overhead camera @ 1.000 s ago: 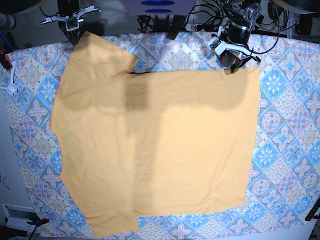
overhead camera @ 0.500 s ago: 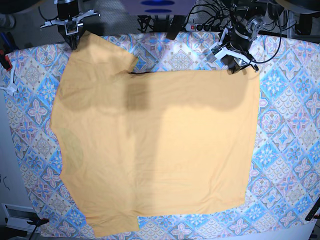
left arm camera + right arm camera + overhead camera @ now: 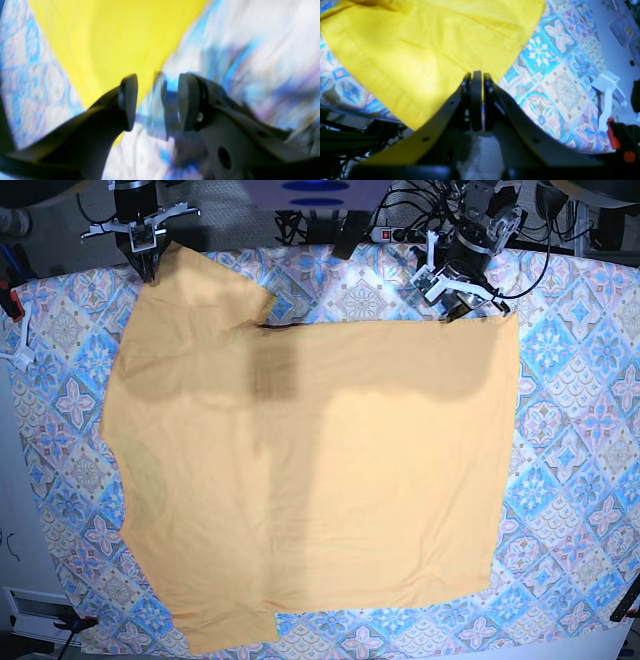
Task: Fold the T-shirt properly
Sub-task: 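Lower both grippers toward the collar-edge corners of the yellow T-shirt, then grasp the shirt's shoulder corners with the left and right grippers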
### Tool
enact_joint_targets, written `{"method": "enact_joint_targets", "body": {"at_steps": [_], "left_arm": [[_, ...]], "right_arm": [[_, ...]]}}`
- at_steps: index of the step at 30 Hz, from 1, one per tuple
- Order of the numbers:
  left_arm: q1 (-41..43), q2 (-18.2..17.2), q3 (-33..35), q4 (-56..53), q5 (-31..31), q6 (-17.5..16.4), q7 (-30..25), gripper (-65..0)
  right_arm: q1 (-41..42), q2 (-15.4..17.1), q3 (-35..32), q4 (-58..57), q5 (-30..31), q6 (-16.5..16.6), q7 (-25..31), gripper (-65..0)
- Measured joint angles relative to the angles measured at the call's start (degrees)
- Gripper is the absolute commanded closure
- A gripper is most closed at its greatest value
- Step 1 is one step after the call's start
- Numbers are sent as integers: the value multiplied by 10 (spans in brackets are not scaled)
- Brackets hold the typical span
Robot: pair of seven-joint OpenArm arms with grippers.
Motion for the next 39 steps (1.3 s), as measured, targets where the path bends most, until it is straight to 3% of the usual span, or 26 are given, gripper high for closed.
{"method": "enact_joint_targets", "body": {"at_steps": [4, 9, 15, 19, 24, 28, 39], "left_arm": [[4, 0, -24, 26, -125, 7, 2, -253], [10, 58, -117, 40, -336, 9, 9, -253], [29, 57, -150, 39, -584, 19, 15, -253], [16, 65, -184, 38, -709, 11, 120, -253], [-26, 68, -258, -33, -851, 18, 183, -253], [-25, 67, -269, -56, -886, 21, 210, -253], [-42, 74, -271, -131, -961, 21, 208, -253]], "right_arm": [[0, -1, 0, -1, 0, 1, -1, -14], [-1, 0, 0, -2, 0, 0, 0, -14], [0, -1, 0, -2, 0, 0, 0, -14], [-1, 0, 0, -2, 0, 0, -1, -14], [0, 0, 0, -2, 0, 0, -2, -15], [0, 0, 0, -2, 0, -1, -2, -15], [0, 0, 0, -2, 0, 0, -2, -15]]}}
